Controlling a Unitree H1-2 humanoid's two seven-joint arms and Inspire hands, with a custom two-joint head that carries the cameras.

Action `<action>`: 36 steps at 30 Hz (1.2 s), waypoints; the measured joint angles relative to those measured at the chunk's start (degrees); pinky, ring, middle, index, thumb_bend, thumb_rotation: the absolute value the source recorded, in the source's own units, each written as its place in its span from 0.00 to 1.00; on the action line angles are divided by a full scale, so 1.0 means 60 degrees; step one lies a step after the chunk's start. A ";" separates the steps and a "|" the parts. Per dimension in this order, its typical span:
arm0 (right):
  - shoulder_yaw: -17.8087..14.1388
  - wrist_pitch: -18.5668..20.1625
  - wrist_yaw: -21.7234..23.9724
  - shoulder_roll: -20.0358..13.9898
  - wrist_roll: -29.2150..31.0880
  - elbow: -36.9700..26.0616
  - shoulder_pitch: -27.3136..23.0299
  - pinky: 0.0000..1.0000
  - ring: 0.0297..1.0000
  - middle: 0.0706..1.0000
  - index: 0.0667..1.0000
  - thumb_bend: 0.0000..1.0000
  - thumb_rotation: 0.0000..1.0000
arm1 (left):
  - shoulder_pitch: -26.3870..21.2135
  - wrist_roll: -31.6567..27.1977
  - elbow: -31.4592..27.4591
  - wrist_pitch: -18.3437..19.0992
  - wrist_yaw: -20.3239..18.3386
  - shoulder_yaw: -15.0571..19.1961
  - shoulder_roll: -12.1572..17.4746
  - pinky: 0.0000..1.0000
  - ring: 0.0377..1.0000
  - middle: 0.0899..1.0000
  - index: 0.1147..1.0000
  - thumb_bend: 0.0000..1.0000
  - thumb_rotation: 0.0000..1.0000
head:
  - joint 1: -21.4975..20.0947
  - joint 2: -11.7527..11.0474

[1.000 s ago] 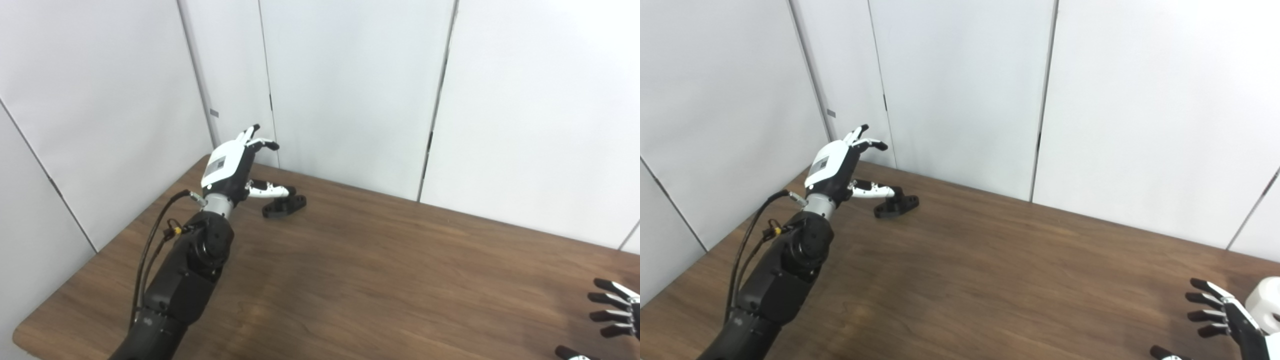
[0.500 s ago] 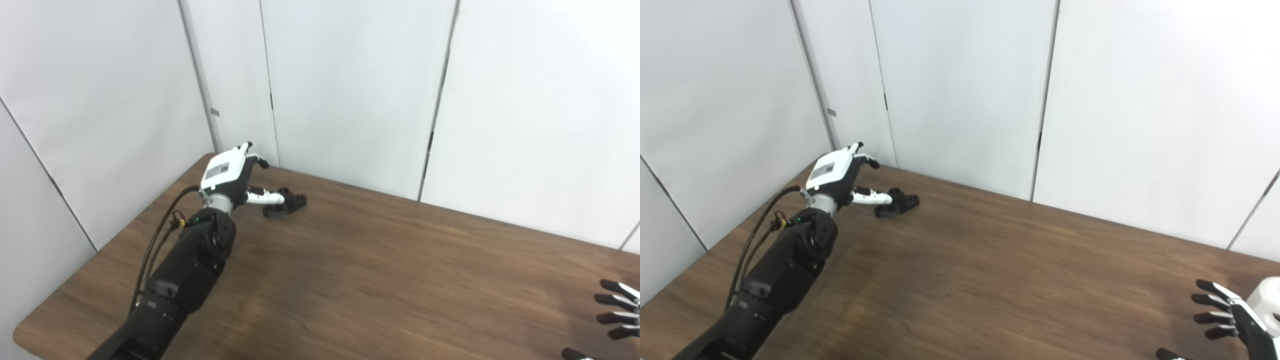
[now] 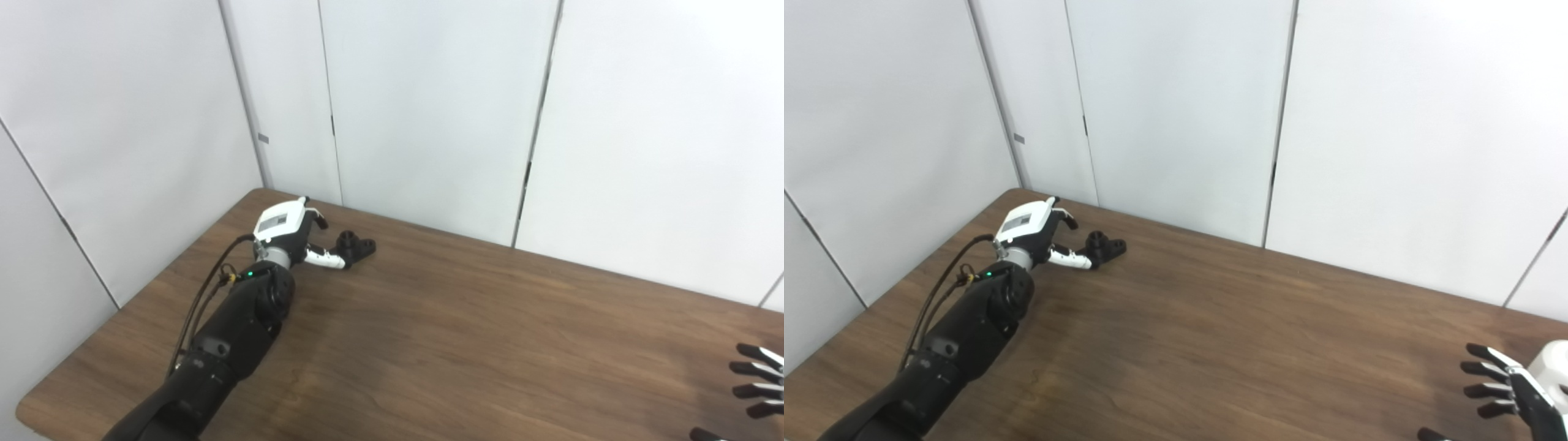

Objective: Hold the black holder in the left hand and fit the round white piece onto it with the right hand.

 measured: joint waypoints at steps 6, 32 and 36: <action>0.0001 0.0054 0.0098 0.0001 -0.0026 -0.0141 0.0047 0.48 0.59 0.68 0.76 0.69 0.05 | -0.0125 -0.0049 0.0410 -0.0011 0.0002 -0.0129 0.0027 1.00 1.00 1.00 0.67 1.00 0.39 | -0.0044 0.0030; -0.0003 0.0581 0.0214 -0.0005 -0.0173 -0.0747 0.0370 0.48 0.58 0.68 0.76 0.70 0.00 | -0.0622 -0.1035 0.1752 -0.1248 0.0838 -0.0235 -0.0247 1.00 1.00 1.00 0.59 0.94 0.31 | -0.0220 0.0235; -0.0020 0.0680 0.0240 -0.0007 -0.0160 -0.0855 0.0410 0.48 0.59 0.68 0.75 0.71 0.00 | -0.0666 -0.1243 0.2275 -0.1560 0.1157 -0.0202 -0.0337 1.00 1.00 1.00 0.58 0.94 0.28 | -0.0293 0.0293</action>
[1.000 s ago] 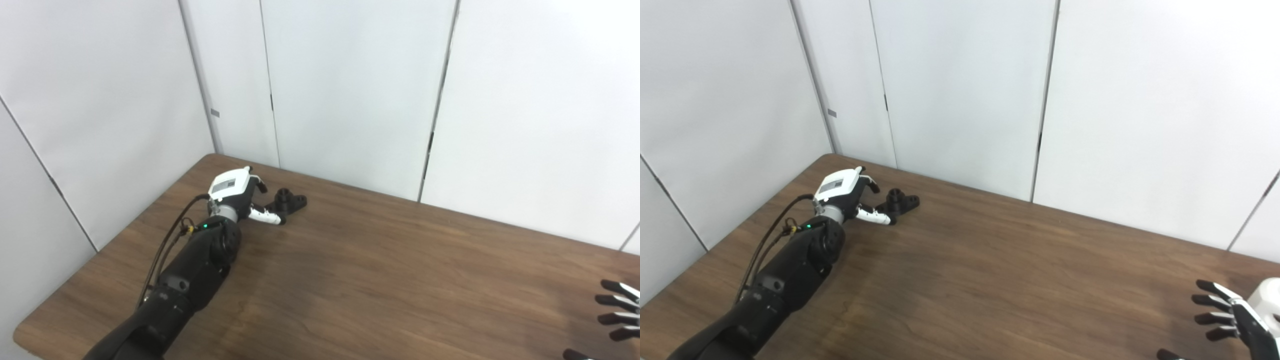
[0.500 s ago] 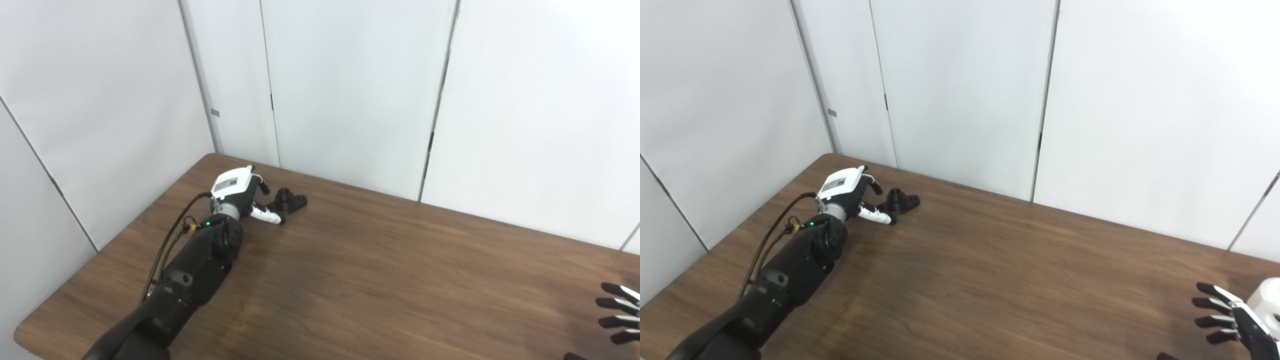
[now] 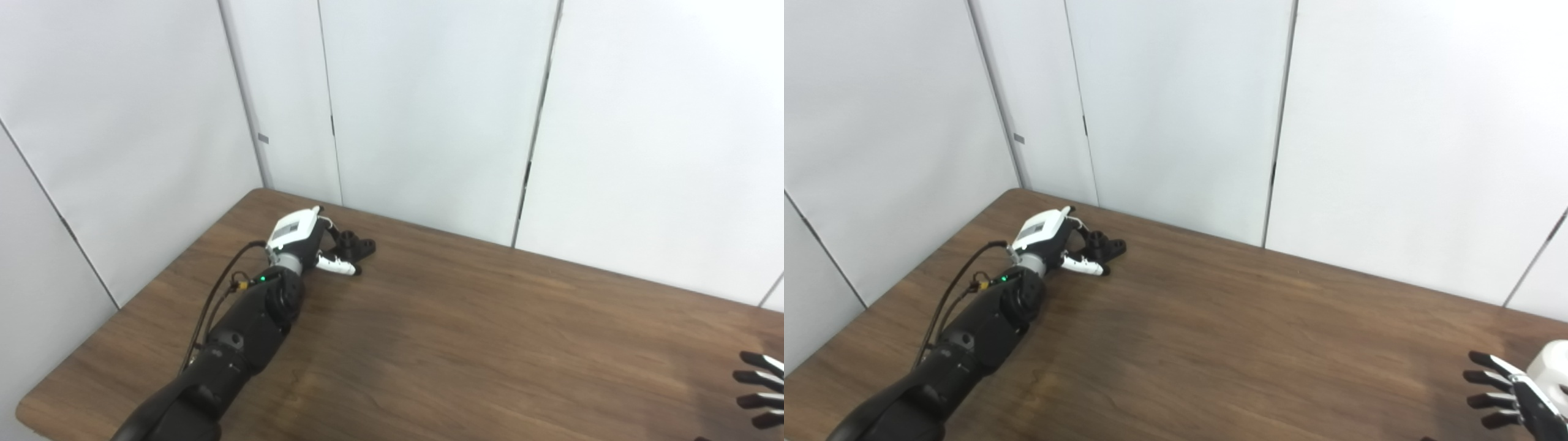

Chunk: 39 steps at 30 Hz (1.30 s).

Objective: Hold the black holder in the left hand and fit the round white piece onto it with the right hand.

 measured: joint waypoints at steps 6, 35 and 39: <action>-0.0019 0.0068 0.0080 -0.0036 0.0034 -0.0139 0.0051 0.48 0.59 0.68 0.76 0.70 0.00 | -0.0046 -0.0183 0.0235 -0.0086 0.0119 -0.0043 -0.0015 1.00 1.00 1.00 0.59 0.94 0.29 | -0.0044 0.0058; -0.0168 0.0128 0.0270 -0.0160 0.0128 -0.0488 0.0243 0.49 0.58 0.68 0.75 0.70 0.00 | 0.0106 -0.0640 0.0268 0.0050 0.0416 0.0004 -0.0015 1.00 1.00 0.98 0.60 0.90 0.26 | 0.0000 0.0308; -0.0171 0.0146 0.0278 -0.0160 0.0129 -0.0503 0.0243 0.50 0.59 0.68 0.75 0.70 0.00 | 0.0167 -0.0684 0.0207 0.0045 0.0410 0.0005 -0.0015 1.00 1.00 0.99 0.61 0.89 0.25 | 0.0000 0.0308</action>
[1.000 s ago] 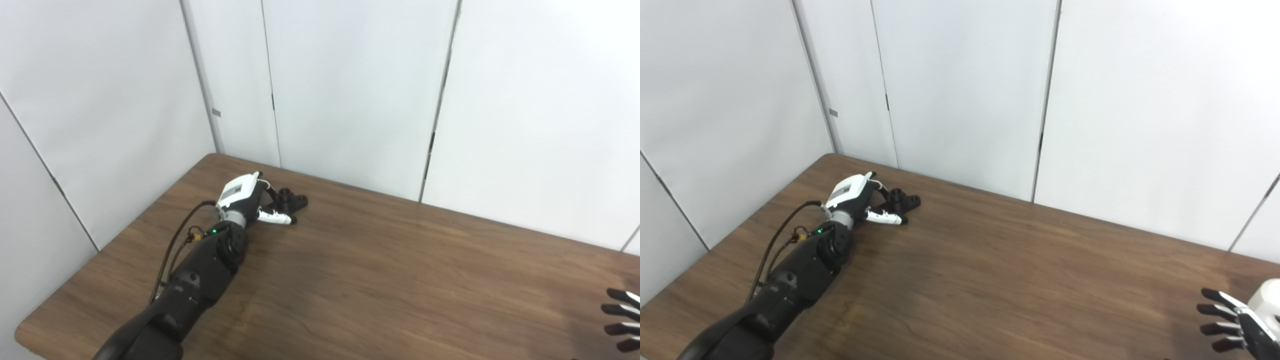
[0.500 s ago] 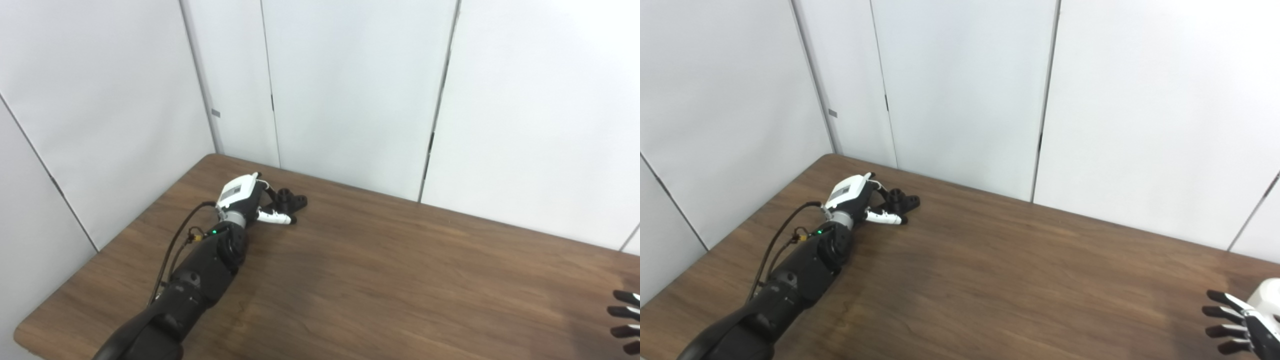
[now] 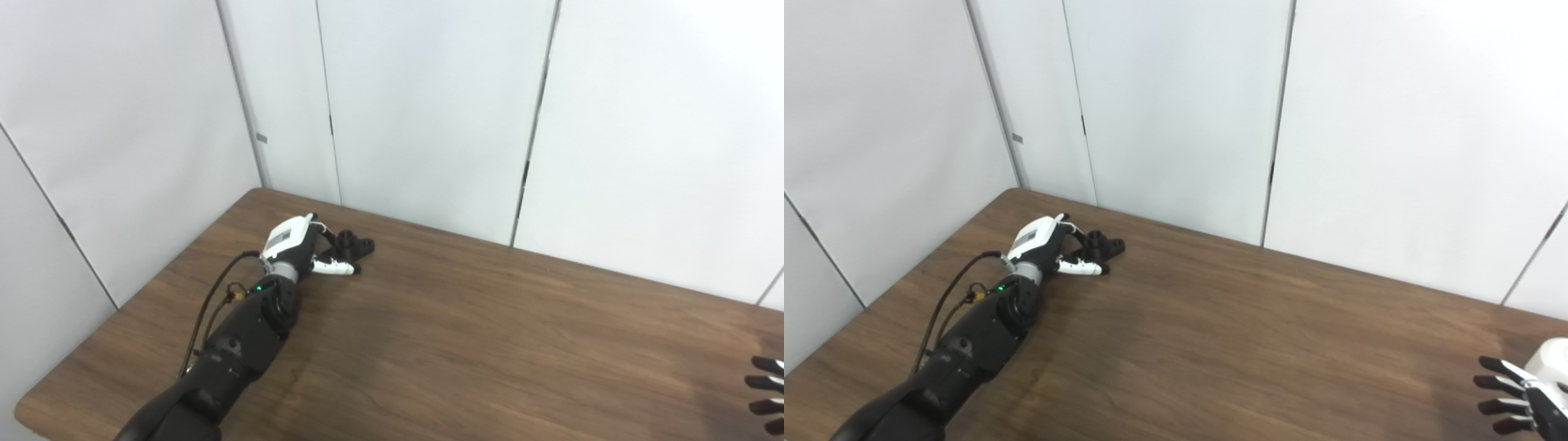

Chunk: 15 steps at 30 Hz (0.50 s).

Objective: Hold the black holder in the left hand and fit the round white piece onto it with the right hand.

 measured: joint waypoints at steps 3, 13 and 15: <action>-0.0001 0.0059 0.0013 0.0000 -0.0001 -0.0021 0.0000 0.49 0.59 0.68 0.75 0.69 0.00 | 0.0002 -0.0011 0.0002 -0.0033 0.0006 0.0001 0.0000 1.00 1.00 0.98 0.61 0.90 0.26 | 0.0000 0.0000; 0.0001 0.0263 0.0101 -0.0131 -0.0089 -0.0097 -0.0001 0.49 0.59 0.68 0.75 0.69 0.00 | 0.0048 -0.0035 0.0053 -0.0235 0.0045 0.0024 0.0002 1.00 1.00 0.98 0.61 0.90 0.26 | -0.0029 0.0073; 0.0001 0.0269 0.0102 -0.0163 -0.0131 -0.0106 0.0000 0.49 0.59 0.68 0.75 0.69 0.00 | 0.0051 -0.0036 0.0053 -0.0228 0.0044 0.0028 0.0002 1.00 1.00 0.98 0.61 0.90 0.26 | -0.0044 0.0088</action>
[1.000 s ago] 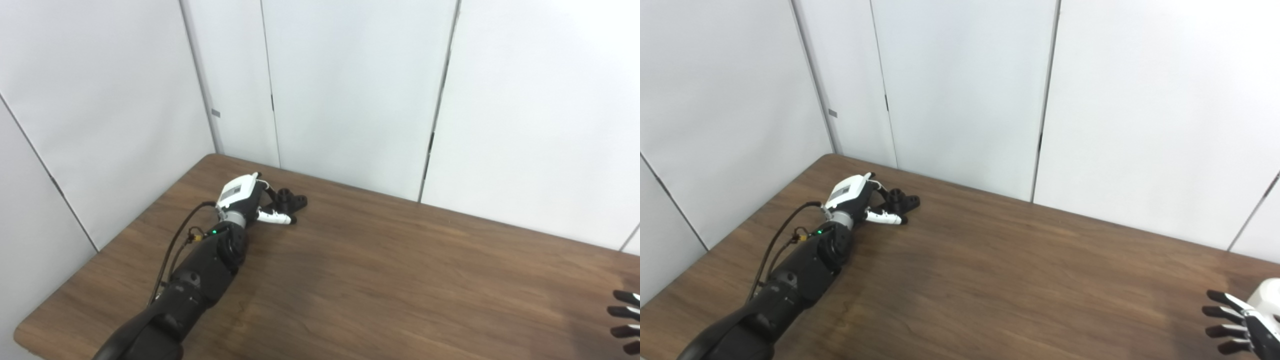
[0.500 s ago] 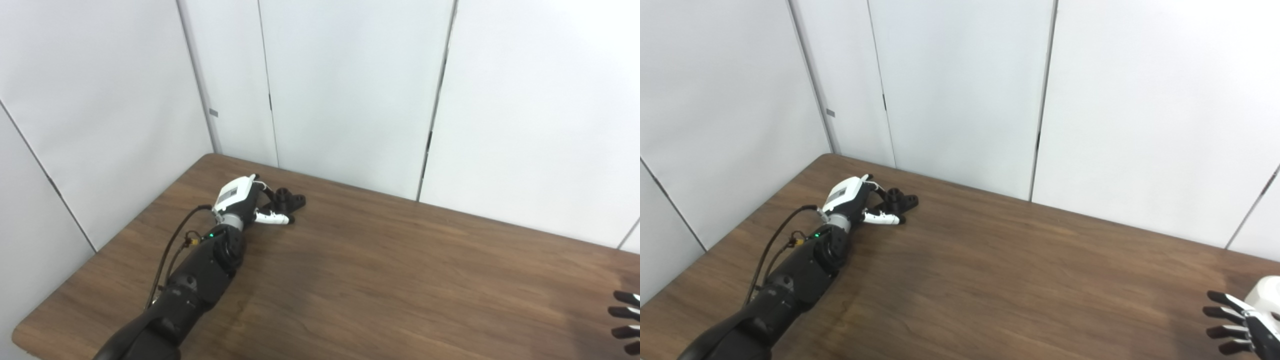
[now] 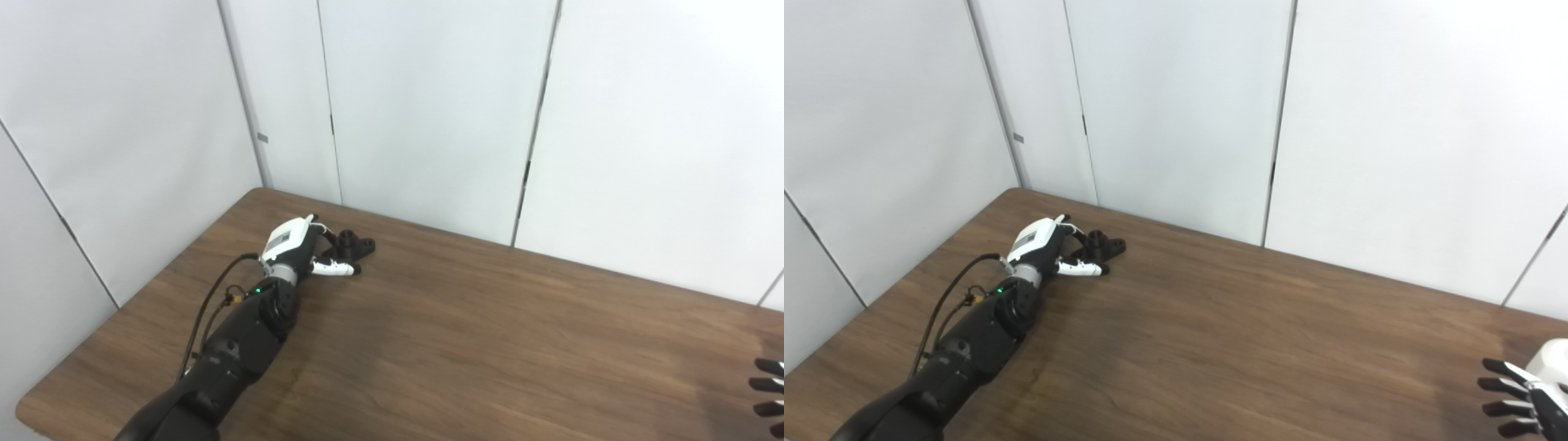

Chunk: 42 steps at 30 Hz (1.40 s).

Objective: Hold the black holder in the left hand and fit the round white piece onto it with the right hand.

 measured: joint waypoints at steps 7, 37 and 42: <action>-0.0002 0.0094 0.0058 -0.0019 0.0000 -0.0294 0.0011 0.48 0.59 0.68 0.75 0.70 0.00 | 0.0038 -0.0002 -0.0013 0.0002 0.0010 0.0024 0.0000 1.00 1.00 0.97 0.61 0.88 0.24 | -0.0073 0.0059; -0.0086 0.0295 0.0203 -0.0074 0.0069 -0.0335 0.0094 0.49 0.59 0.68 0.76 0.69 0.00 | -0.0025 -0.0205 0.0629 -0.0842 0.1027 -0.0075 -0.0256 0.98 0.99 0.89 0.41 0.52 0.06 | -0.0117 0.0205; -0.0070 0.0319 0.0203 -0.0067 0.0027 -0.0338 0.0090 0.49 0.59 0.68 0.75 0.69 0.00 | 0.0210 -0.0326 0.0387 -0.1240 0.1057 -0.0152 -0.0270 0.99 0.99 0.89 0.41 0.52 0.06 | -0.0219 0.0190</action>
